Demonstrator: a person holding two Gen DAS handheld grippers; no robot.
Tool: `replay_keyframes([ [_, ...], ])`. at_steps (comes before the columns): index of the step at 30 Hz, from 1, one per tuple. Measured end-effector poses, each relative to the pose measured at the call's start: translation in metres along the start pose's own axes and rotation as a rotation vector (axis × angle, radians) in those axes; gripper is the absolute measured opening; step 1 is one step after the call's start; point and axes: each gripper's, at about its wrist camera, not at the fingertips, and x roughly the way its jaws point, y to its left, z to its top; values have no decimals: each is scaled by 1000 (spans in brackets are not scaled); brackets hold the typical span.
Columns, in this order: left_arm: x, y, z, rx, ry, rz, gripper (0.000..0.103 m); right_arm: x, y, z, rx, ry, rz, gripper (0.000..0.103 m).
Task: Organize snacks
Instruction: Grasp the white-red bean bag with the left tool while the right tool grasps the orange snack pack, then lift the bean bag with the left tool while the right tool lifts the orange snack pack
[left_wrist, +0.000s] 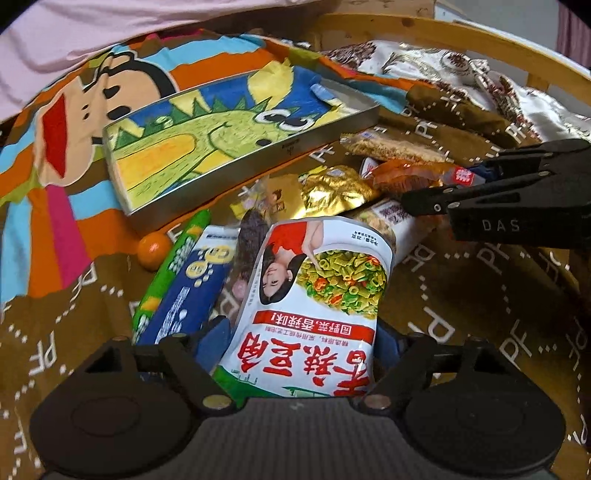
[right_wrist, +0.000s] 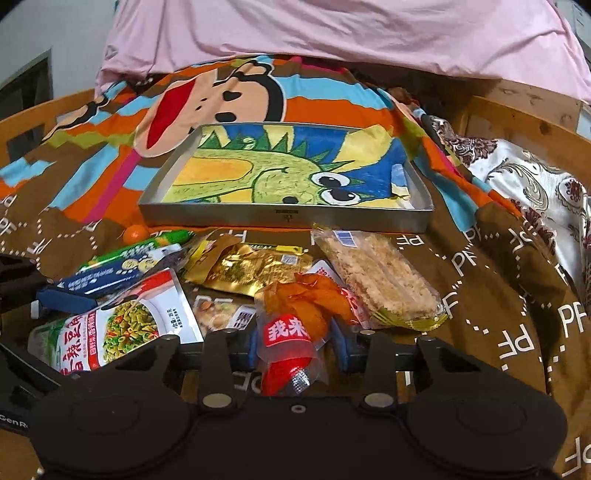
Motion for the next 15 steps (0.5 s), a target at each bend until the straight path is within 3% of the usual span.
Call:
replay_keyframes([
  [6, -12, -3, -8, -78, 28, 27, 83, -7, 2, -4, -19, 7, 3, 38],
  [12, -25, -1, -16, -172, 38, 6, 83, -15, 1, -7, -21, 14, 14, 38],
  [15, -31, -1, -23, -242, 49, -6, 83, -24, -7, -12, 48, 41, 26, 38],
])
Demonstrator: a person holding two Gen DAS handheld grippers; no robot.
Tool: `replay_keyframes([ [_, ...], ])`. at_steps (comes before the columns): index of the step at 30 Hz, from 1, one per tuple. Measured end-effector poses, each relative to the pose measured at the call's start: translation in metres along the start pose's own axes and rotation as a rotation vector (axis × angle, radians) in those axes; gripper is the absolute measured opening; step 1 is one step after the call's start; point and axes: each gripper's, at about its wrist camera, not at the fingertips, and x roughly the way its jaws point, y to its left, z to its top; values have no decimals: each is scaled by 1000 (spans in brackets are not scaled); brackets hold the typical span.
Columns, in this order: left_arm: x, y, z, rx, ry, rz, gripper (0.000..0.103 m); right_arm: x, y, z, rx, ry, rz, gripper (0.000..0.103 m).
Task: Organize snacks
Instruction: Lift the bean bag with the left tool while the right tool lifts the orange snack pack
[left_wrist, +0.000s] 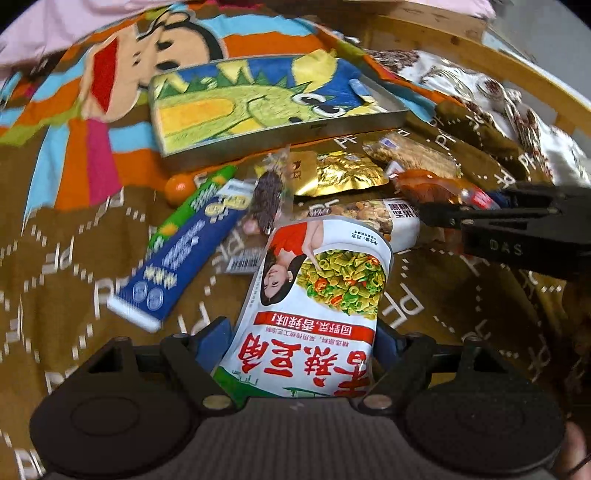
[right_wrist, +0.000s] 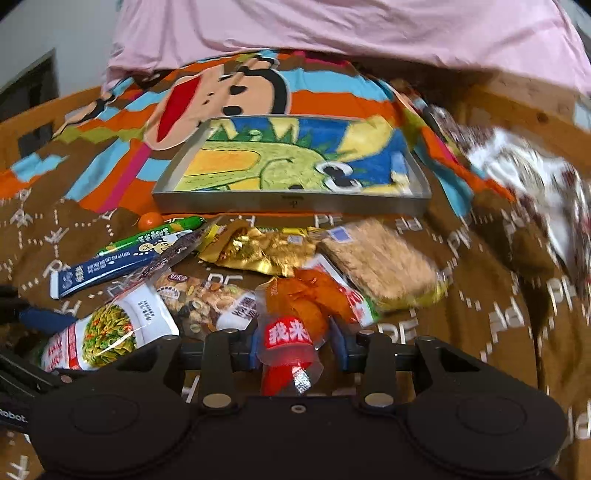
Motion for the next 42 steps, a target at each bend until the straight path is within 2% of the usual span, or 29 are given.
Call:
replay_keyframes([
  [5, -7, -6, -12, -100, 36, 64, 83, -9, -20, -9, 140, 68, 28, 36],
  [9, -13, -6, -23, -188, 33, 75, 84, -11, -24, -15, 176, 89, 50, 36],
  [12, -17, 0, -27, -255, 20, 50, 85, -8, -23, -16, 174, 89, 66, 45],
  [16, -15, 9, -26, -302, 20, 16, 88, 4, -27, -14, 193, 95, 90, 65],
  [17, -13, 10, -26, -308, 22, 12, 89, 7, -27, -13, 196, 98, 94, 68],
  [19, -10, 10, -26, -304, 28, 7, 91, 14, -29, -12, 197, 104, 116, 84],
  [24, -1, 1, -24, -228, 47, 25, 97, 26, -36, -8, 226, 116, 177, 93],
  [26, 1, -3, -24, -201, 51, 35, 98, 27, -39, -6, 248, 128, 198, 93],
  [27, 1, -4, -24, -194, 51, 39, 98, 27, -40, -6, 252, 136, 215, 93],
  [29, 1, -5, -25, -184, 53, 42, 97, 24, -42, -6, 258, 150, 223, 86],
  [31, 1, -6, -24, -177, 59, 51, 95, 20, -40, -6, 242, 163, 183, 59],
  [34, -1, -10, -24, -146, 71, 80, 90, 12, -36, -9, 205, 171, 138, 38],
  [37, -4, -13, -25, -136, 70, 110, 82, 2, -36, -13, 192, 157, 117, 34],
  [40, -11, -10, -27, -176, 60, 96, 74, -10, -29, -17, 143, 127, 89, 33],
  [42, -16, -5, -28, -211, 50, 74, 73, -19, -21, -20, 92, 101, 67, 33],
])
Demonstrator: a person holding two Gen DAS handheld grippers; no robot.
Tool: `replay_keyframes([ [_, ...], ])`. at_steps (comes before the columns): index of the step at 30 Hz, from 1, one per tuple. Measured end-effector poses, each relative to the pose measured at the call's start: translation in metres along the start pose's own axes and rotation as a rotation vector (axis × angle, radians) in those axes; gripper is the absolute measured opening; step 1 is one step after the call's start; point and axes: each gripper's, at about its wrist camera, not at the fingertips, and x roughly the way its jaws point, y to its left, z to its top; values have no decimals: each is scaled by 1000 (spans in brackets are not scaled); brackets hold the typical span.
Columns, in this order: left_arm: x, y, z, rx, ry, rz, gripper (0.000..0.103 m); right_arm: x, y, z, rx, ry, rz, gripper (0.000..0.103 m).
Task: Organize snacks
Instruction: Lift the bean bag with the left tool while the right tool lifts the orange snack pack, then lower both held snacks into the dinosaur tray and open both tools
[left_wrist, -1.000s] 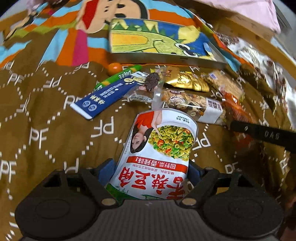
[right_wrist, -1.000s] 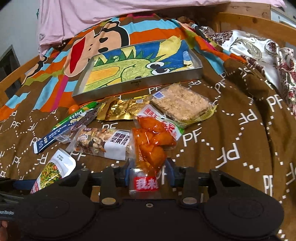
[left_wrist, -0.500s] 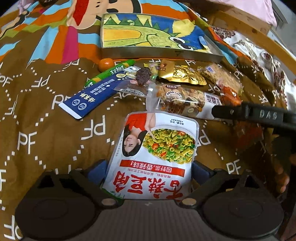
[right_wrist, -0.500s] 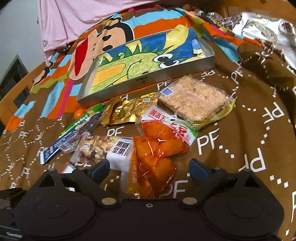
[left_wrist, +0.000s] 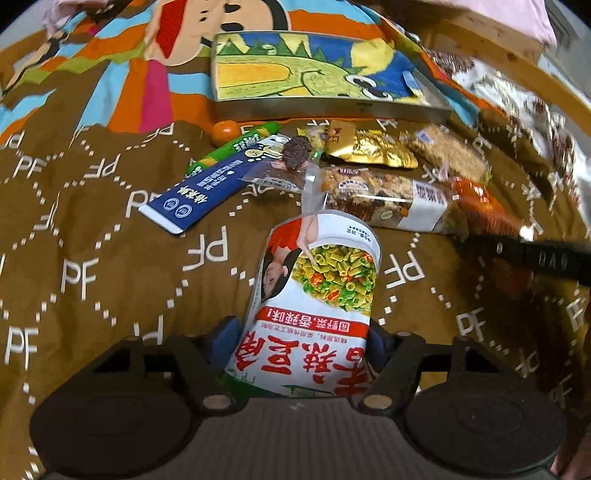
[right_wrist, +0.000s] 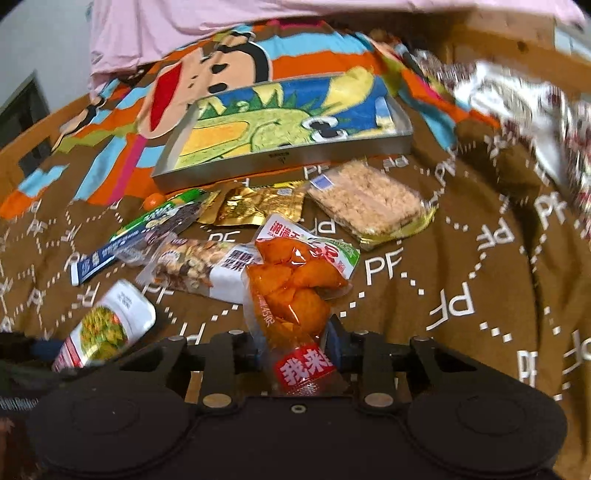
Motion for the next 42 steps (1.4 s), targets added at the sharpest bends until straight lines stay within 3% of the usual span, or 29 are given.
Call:
replay_keyframes([
  [7, -17, 16, -5, -151, -51, -97, 70, -30, 23, -10, -119, -127, -46, 33],
  [11, -34, 16, -3, -196, -134, -132, 70, -47, 32, -6, -115, -215, -56, 33],
  [15, -61, 11, 6, -191, -270, -116, 70, -67, 41, 6, -97, -311, -56, 33],
  [21, -107, 14, 23, -201, -467, -76, 70, -100, 56, 37, -109, -405, -25, 33],
  [28, -133, 15, 84, -285, -549, -90, 70, -121, 82, 98, -169, -457, 24, 33],
  [32, -134, 12, 128, -251, -592, -80, 70, -110, 92, 134, -200, -498, 34, 33],
  [36, -108, 19, 159, -224, -594, -63, 70, -75, 94, 151, -225, -524, 22, 33],
  [42, -42, 52, 183, -314, -573, -100, 70, 5, 84, 159, -194, -513, -8, 33],
])
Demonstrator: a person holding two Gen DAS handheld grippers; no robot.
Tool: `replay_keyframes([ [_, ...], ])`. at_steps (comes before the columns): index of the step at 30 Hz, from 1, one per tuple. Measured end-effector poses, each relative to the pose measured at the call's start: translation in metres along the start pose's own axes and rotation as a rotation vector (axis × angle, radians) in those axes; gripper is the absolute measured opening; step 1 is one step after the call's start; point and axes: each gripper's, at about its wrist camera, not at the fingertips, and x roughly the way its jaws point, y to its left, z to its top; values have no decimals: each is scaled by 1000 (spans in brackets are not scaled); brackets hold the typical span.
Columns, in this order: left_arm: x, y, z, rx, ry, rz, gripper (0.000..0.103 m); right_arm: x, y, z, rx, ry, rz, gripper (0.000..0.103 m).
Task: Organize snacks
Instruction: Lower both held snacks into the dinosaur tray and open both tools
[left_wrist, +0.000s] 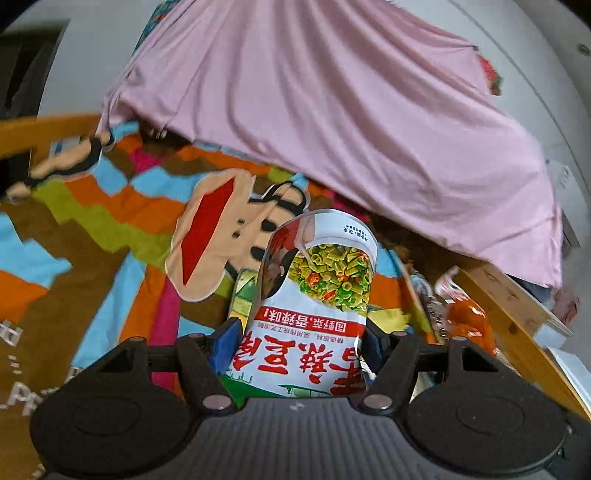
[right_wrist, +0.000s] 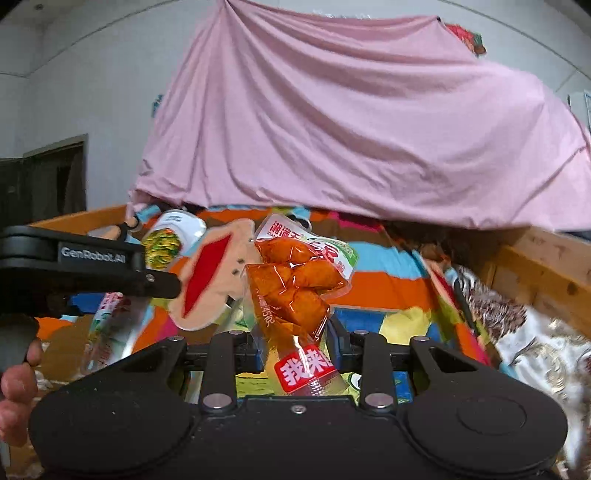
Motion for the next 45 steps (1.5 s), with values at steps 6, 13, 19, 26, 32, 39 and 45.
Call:
replay_keyframes([
  [6, 72, 27, -11, -47, -2, 7, 70, 79, -1, -28, 61, 88, -27, 33],
  [13, 114, 46, -34, -56, 18, -31, 70, 137, 5, -51, 88, 173, -70, 33],
  [19, 134, 56, -37, -48, 23, -51, 70, 159, 10, -65, 52, 218, -119, 33],
  [26, 157, 54, -43, 10, 54, -15, 71, 176, 13, -77, 19, 248, -162, 34],
  [32, 166, 52, -50, 45, 89, -8, 78, 187, 10, -82, 53, 285, -153, 42],
  [39, 163, 61, -44, -24, 126, -47, 91, 173, 7, -75, 73, 279, -122, 65],
  [45, 132, 62, -33, -25, 82, -42, 101, 136, -13, -57, 164, 211, -127, 85],
])
